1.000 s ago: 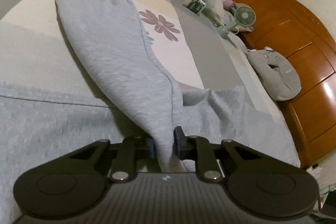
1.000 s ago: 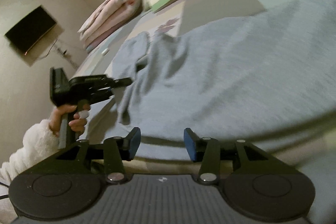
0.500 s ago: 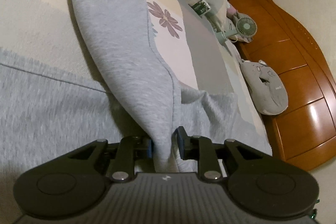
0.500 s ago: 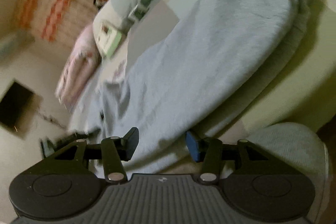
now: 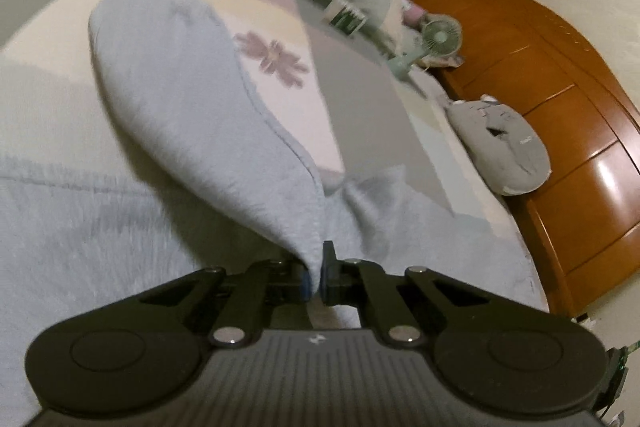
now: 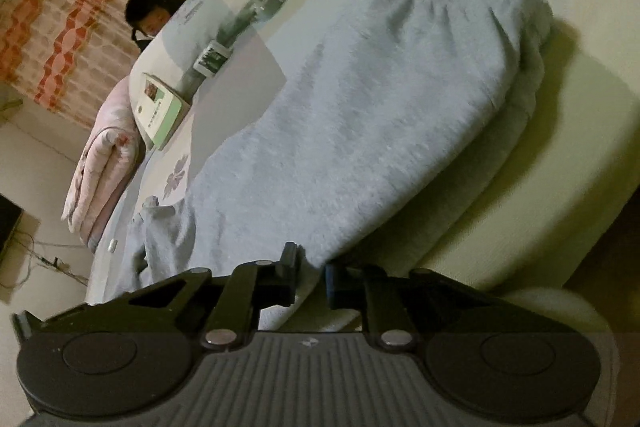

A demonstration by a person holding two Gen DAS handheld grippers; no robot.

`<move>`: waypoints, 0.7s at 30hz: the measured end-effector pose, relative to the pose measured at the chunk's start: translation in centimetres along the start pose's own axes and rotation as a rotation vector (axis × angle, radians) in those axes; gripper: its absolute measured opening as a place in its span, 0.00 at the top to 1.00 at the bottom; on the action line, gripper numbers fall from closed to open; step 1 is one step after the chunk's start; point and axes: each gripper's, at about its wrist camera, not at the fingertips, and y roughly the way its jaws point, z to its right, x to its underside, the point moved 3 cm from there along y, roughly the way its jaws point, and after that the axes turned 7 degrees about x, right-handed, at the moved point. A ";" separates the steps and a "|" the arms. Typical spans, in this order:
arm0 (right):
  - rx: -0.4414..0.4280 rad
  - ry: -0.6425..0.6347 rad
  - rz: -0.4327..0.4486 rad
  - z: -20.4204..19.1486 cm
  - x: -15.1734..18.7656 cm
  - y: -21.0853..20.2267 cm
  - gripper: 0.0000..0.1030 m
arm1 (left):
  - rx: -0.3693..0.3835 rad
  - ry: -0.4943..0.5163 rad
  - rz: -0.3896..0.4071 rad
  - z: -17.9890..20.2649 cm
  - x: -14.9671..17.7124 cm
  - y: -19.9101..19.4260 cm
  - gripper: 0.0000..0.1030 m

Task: Fold clothes

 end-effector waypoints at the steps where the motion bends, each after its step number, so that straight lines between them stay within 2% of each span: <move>1: -0.001 -0.014 0.008 -0.3 -0.2 -0.3 0.86 | -0.003 0.021 0.000 0.5 0.0 -0.5 0.98; 8: 0.029 -0.047 -0.013 0.1 -0.3 -0.8 0.87 | -0.036 0.061 -0.023 0.7 2.1 -2.9 0.97; 13: 0.044 -0.017 -0.034 1.1 0.9 0.0 0.85 | -0.081 0.050 -0.076 -1.0 3.6 -1.9 0.97; 16: 0.064 -0.042 -0.041 0.9 1.0 -0.6 0.80 | -0.107 0.064 -0.101 -1.4 4.0 -1.4 0.96; 18: 0.087 -0.065 -0.046 0.9 1.1 -1.3 0.72 | -0.120 0.085 -0.113 -1.2 4.0 -1.9 0.89; 21: 0.150 -0.089 0.009 1.5 0.7 -3.5 0.67 | -0.151 0.117 -0.132 -1.0 4.0 -3.0 0.80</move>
